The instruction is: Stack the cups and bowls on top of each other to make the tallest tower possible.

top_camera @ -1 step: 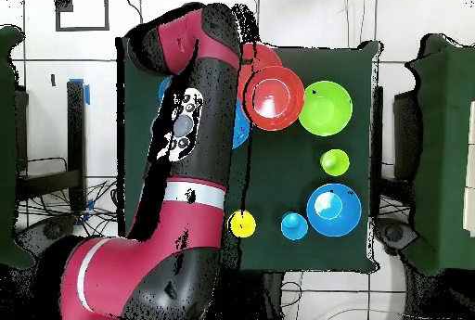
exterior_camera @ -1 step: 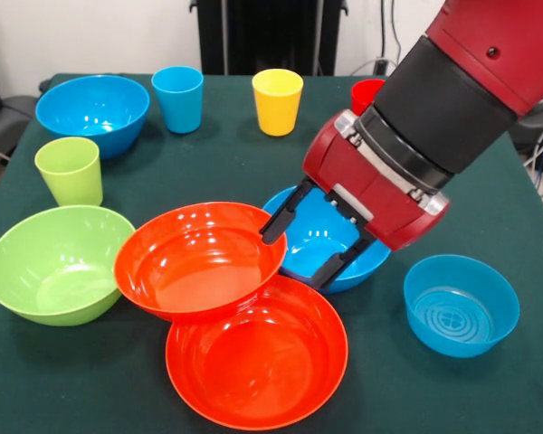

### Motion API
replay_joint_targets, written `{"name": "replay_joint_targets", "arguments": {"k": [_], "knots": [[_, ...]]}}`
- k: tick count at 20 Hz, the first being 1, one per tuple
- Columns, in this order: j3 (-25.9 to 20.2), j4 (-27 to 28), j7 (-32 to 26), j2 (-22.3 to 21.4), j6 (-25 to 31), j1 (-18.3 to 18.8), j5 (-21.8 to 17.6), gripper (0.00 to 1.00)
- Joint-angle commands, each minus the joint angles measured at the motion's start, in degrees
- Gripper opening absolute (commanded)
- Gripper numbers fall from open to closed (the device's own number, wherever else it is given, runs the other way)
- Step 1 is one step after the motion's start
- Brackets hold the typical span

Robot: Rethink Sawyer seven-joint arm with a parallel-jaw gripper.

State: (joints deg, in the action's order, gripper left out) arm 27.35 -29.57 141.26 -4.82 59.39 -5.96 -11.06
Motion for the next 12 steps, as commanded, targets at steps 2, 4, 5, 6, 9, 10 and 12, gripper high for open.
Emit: {"name": "replay_joint_targets", "arguments": {"k": [2,4,5,6,9,10,12], "knots": [[-1.6,-2.5,-4.0,3.6,2.9,-0.7,-2.9,1.00],[-1.7,-2.9,-4.1,3.7,1.9,-0.7,-2.7,1.00],[-1.6,-2.9,-4.2,3.8,1.6,-0.6,-2.6,1.00],[-1.6,-3.6,-4.1,3.6,0.8,-0.8,-2.7,1.00],[-1.5,-4.0,-4.0,3.7,0.0,-1.1,-2.7,1.00],[-1.6,-4.4,-4.1,3.5,-0.4,-1.1,-2.7,1.00],[-1.7,-4.8,-4.1,3.5,-0.9,-1.1,-2.7,1.00]]}}
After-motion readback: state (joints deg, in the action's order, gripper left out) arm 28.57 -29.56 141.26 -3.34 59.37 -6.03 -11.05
